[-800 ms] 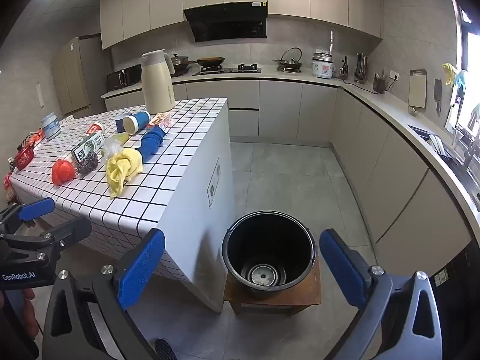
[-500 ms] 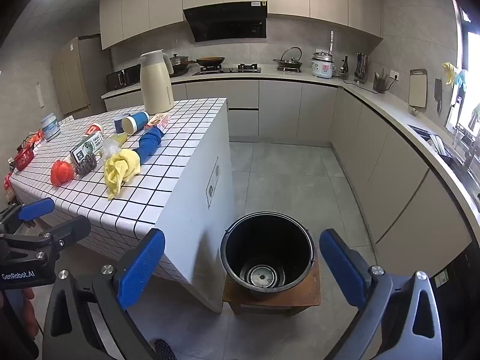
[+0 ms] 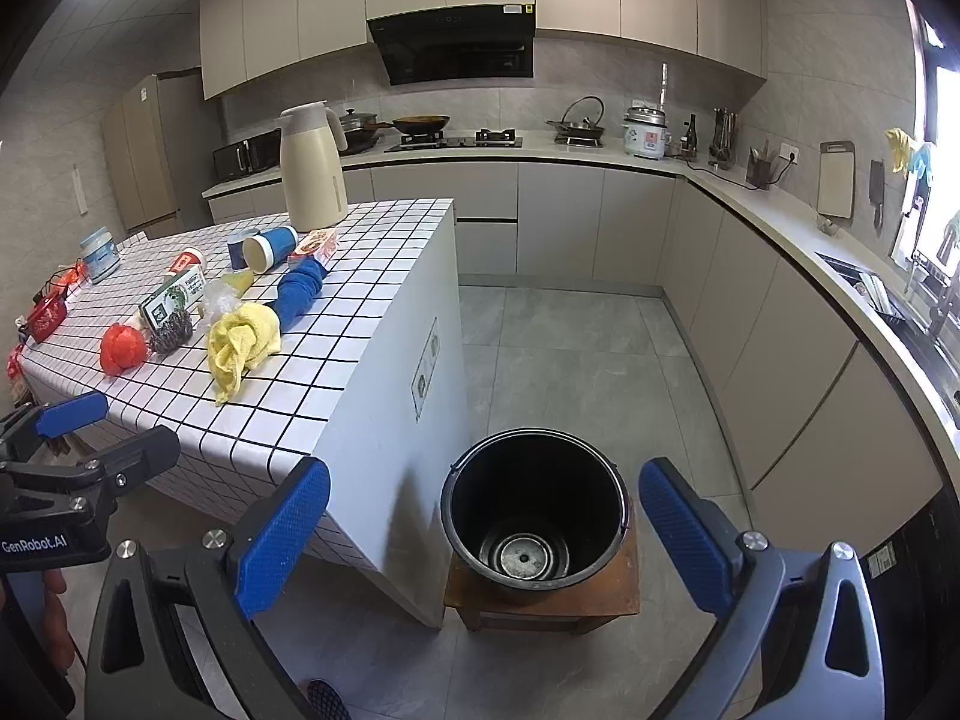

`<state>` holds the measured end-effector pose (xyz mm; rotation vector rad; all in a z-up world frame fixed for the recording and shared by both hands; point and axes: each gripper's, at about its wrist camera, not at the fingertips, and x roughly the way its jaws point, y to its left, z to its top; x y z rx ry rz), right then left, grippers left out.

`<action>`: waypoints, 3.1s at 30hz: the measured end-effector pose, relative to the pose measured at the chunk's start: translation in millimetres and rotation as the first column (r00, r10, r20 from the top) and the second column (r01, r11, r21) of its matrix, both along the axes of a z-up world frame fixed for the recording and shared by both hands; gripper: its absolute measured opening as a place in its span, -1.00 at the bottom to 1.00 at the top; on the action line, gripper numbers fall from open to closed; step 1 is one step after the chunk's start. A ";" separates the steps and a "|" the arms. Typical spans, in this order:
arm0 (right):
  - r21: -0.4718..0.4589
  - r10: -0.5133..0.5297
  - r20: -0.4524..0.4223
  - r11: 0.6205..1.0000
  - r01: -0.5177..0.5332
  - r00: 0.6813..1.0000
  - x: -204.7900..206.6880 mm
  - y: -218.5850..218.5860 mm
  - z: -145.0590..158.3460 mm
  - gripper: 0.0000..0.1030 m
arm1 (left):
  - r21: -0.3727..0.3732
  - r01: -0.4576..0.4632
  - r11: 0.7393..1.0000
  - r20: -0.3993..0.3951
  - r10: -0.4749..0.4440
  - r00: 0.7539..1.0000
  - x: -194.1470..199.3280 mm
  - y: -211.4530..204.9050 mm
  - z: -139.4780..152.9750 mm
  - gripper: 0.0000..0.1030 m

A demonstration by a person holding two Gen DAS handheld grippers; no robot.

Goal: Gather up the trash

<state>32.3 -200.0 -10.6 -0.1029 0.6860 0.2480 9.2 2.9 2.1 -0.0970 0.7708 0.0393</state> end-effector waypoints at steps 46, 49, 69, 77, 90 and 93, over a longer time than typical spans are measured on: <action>0.025 -0.013 -0.010 1.000 0.013 1.000 -6.8 -2.5 2.5 1.00 | -0.005 0.004 1.000 -0.003 -0.004 1.000 -2.6 -5.0 3.4 0.99; 0.025 -0.012 -0.010 1.000 0.012 1.000 -6.4 -2.7 2.5 1.00 | -0.007 0.005 1.000 -0.002 -0.005 1.000 -2.8 -4.8 3.3 0.99; 0.018 -0.027 -0.019 0.999 0.028 0.999 4.4 -2.0 0.5 1.00 | -0.021 -0.003 1.000 -0.012 0.002 1.000 -0.8 -6.1 2.9 0.99; 0.028 -0.019 -0.039 0.999 0.021 0.999 15.8 6.3 -3.5 1.00 | -0.028 -0.064 0.998 -0.012 0.064 0.998 3.9 29.4 -2.9 1.00; 0.062 0.135 0.023 0.989 -0.136 0.991 35.5 100.7 -4.7 1.00 | -0.092 -0.244 0.965 -0.009 0.244 0.970 -12.9 143.7 -17.5 1.00; 0.111 0.157 -0.037 0.982 -0.153 0.987 43.9 123.2 -10.9 1.00 | -0.108 -0.282 0.953 0.017 0.285 0.958 -19.3 171.2 -19.8 1.00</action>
